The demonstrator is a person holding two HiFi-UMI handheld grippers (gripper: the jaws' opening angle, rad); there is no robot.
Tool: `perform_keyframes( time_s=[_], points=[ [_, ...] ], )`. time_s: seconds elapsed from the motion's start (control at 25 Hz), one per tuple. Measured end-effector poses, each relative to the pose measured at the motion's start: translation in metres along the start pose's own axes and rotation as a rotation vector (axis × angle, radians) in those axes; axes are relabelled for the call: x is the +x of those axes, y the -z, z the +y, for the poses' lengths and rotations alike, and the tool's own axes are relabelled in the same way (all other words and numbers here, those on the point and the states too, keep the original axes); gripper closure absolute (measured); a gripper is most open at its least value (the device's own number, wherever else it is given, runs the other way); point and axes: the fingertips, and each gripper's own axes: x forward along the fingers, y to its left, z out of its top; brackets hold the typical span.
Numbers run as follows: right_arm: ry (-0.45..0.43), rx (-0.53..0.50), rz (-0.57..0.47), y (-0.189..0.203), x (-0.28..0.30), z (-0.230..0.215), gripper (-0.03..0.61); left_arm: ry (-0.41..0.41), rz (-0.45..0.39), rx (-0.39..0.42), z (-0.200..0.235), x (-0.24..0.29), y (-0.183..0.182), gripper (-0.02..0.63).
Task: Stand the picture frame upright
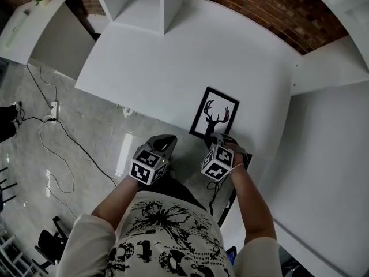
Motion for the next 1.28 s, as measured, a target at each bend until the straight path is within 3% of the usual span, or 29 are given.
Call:
perform_keyframes(
  time_s=[0.32,0.52,0.64,0.76,0.96,1.12,1.28],
  points=[
    [-0.012,-0.022,-0.001,0.001,-0.012,0.033,0.503,0.035,0.015,-0.071,-0.004,0.007,0.024,0.604],
    [-0.01,-0.029,-0.007,0.0,-0.017,0.049,0.503,0.083,-0.019,-0.234,0.0,0.012,0.027,0.604],
    [-0.01,-0.032,-0.009,-0.001,-0.02,0.061,0.503,0.122,-0.058,-0.383,0.001,0.012,0.026,0.598],
    [-0.009,-0.044,-0.014,0.002,-0.022,0.07,0.503,0.185,-0.084,-0.5,-0.004,0.016,0.021,0.535],
    [-0.013,-0.076,-0.019,0.007,-0.026,0.082,0.503,0.241,-0.007,-0.544,-0.009,0.042,0.035,0.423],
    [-0.02,-0.088,-0.019,0.012,-0.028,0.09,0.503,0.288,0.034,-0.578,-0.015,0.057,0.042,0.387],
    [-0.011,-0.112,-0.011,0.014,-0.03,0.093,0.503,0.438,0.03,-0.684,-0.031,0.071,0.028,0.377]
  ],
)
